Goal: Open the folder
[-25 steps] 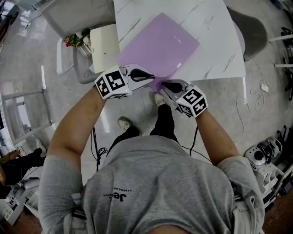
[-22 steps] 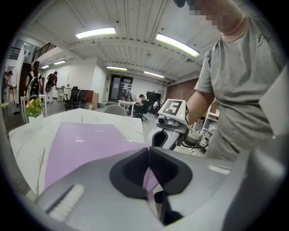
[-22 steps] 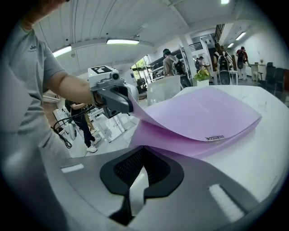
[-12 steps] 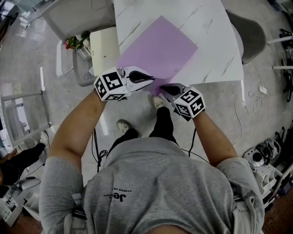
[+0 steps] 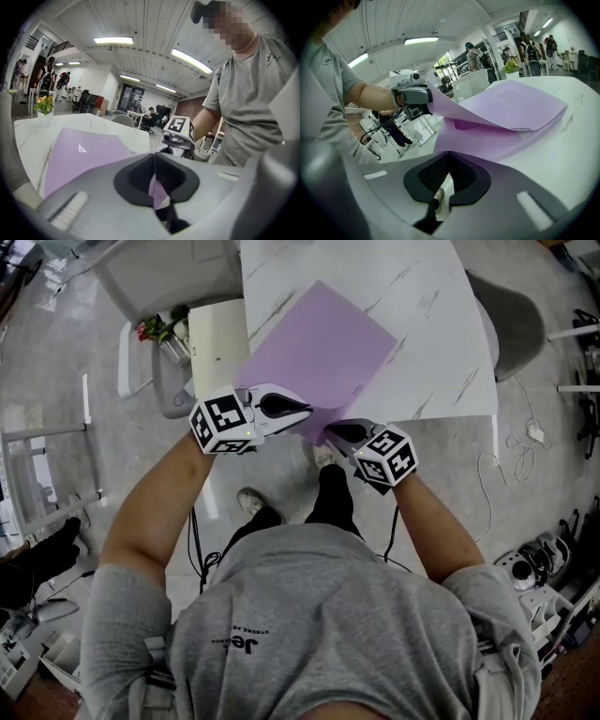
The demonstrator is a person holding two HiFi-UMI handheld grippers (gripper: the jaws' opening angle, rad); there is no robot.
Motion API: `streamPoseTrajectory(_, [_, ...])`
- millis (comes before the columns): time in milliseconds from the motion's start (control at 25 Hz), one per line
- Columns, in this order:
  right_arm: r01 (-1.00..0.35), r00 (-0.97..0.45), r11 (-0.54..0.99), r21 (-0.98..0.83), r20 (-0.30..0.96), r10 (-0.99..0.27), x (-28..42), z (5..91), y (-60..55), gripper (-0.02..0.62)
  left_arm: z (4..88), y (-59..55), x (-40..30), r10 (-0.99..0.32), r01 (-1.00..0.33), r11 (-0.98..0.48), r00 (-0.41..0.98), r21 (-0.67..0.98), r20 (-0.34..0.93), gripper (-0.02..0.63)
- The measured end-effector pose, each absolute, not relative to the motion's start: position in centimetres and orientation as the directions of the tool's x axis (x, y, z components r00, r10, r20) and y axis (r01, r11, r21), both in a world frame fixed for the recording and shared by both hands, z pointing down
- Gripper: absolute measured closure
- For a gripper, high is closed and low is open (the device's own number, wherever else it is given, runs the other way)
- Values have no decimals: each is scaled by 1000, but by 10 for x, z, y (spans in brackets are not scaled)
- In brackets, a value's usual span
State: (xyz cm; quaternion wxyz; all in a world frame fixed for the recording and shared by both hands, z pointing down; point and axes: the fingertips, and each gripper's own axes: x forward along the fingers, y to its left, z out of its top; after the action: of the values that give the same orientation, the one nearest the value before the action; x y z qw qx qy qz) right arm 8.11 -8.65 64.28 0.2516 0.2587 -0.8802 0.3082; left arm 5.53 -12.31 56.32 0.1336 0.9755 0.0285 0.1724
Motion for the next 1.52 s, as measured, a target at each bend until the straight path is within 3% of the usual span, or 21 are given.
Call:
streamPoseTrajectory(120, [-605, -745, 673, -426, 601, -289, 80, 644, -84, 592, 560, -118, 54, 101, 14, -961, 947, 278, 304, 546])
streamPoseTrajectory(280, [-618, -741, 653, -438, 603, -296, 87, 644, -86, 592, 513, -142, 50, 25, -14, -944, 993, 329, 114, 546])
streamPoseTrajectory(440, [-629, -731, 644, -436, 615, -297, 91, 644, -87, 592, 480, -173, 36, -47, -57, -936, 998, 348, 37, 546])
streamPoseTrajectory(880, [-628, -728, 639, -443, 625, -282, 95, 643, -88, 592, 442, -258, -53, -432, -345, -834, 894, 429, -120, 546])
streamPoseTrajectory(1200, [-626, -731, 631, -458, 626, -271, 101, 641, -88, 592, 469, -339, -125, -716, -610, -641, 694, 466, -75, 546])
streamPoseTrajectory(1520, [-608, -788, 572, -550, 506, -351, 112, 613, -123, 592, 524, -395, -151, -804, -736, -501, 591, 455, 71, 545])
